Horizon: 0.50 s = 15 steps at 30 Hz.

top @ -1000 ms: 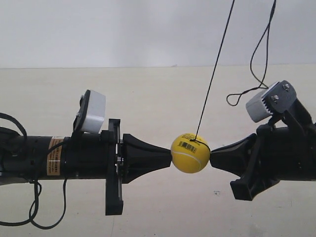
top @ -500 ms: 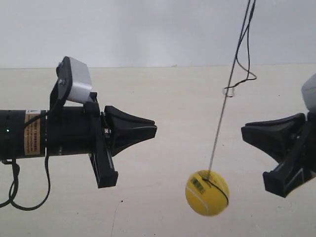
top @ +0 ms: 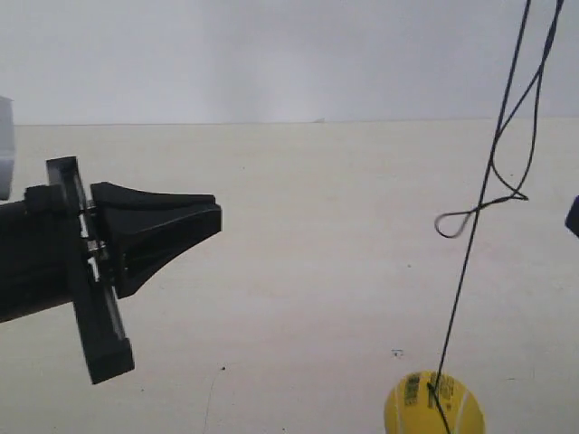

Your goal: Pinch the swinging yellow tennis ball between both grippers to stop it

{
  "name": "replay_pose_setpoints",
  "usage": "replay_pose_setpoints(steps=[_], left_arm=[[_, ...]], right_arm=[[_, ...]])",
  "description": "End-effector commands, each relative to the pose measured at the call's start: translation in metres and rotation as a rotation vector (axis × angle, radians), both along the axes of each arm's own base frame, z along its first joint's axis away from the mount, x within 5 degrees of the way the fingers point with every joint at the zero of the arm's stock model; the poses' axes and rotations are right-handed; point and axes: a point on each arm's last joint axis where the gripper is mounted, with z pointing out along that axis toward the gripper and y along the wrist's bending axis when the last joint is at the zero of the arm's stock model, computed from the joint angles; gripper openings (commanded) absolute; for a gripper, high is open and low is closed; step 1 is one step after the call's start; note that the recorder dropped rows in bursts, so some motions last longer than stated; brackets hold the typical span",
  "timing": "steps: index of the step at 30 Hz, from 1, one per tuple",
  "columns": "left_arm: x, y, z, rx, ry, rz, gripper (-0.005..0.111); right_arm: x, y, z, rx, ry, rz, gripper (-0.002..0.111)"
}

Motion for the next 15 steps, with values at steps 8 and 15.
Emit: replay_pose_setpoints(steps=[8, 15], left_arm=[[-0.026, 0.013, -0.015, -0.003, 0.011, 0.015, 0.005], [-0.029, 0.011, -0.015, -0.073, 0.058, -0.014, 0.005]], right_arm=[[-0.018, 0.010, -0.032, 0.051, 0.068, 0.175, 0.000], [-0.014, 0.006, -0.040, 0.086, 0.099, 0.112, 0.000]])
